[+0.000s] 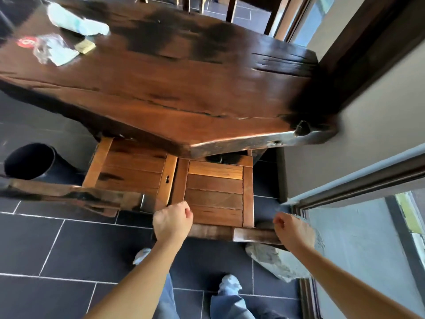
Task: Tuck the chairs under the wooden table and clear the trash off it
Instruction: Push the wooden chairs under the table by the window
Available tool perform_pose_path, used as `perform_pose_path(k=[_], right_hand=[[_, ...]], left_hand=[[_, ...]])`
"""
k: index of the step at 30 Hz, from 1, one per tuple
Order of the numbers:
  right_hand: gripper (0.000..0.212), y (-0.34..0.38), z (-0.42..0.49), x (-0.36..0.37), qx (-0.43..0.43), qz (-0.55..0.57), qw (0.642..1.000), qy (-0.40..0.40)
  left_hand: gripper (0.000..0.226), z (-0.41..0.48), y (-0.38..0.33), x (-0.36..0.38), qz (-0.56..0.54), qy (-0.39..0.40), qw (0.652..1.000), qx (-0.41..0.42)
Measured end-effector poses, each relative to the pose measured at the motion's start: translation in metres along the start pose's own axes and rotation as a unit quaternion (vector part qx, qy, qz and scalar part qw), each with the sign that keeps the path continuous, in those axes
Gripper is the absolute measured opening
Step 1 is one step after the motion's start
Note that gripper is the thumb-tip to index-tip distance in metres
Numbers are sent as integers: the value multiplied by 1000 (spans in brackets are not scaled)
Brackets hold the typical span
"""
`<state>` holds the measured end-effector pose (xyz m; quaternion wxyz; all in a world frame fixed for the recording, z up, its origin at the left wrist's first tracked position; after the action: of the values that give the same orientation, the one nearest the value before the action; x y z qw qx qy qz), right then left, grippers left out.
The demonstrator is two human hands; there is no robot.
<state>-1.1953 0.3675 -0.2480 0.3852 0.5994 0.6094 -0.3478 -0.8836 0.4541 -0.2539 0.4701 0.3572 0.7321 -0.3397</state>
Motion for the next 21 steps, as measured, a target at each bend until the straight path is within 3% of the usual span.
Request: perform_pose_path(k=[4, 6, 9, 12, 15, 21], right_hand=[[35, 76, -9, 31, -78, -87, 982, 147], [52, 117, -17, 51, -88, -115, 966, 213], [67, 177, -23, 66, -111, -173, 947, 246], [74, 225, -30, 79, -115, -176, 950, 231], [63, 238, -32, 84, -105, -157, 962, 199], [63, 181, -21, 60, -104, -198, 951, 214]], left_hand=[[20, -6, 2, 0, -46, 45, 988, 141], [25, -11, 7, -1, -53, 99, 961, 254], [52, -23, 23, 1, 14, 167, 913, 371], [66, -18, 40, -3, 50, 164, 913, 371], [68, -14, 46, -5, 58, 184, 914, 358], [60, -16, 46, -12, 47, 187, 919, 344]])
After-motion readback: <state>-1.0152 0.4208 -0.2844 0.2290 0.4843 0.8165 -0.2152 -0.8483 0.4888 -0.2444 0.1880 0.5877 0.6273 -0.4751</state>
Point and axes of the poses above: each hand's wrist, its own z-axis towards the middle knuckle, its own x-axis out of the palm, y = z × x, the point moved 6 cm from there along z, towards the middle knuckle, and after that the axes turned 4 degrees about y, right-handed, at the moved point
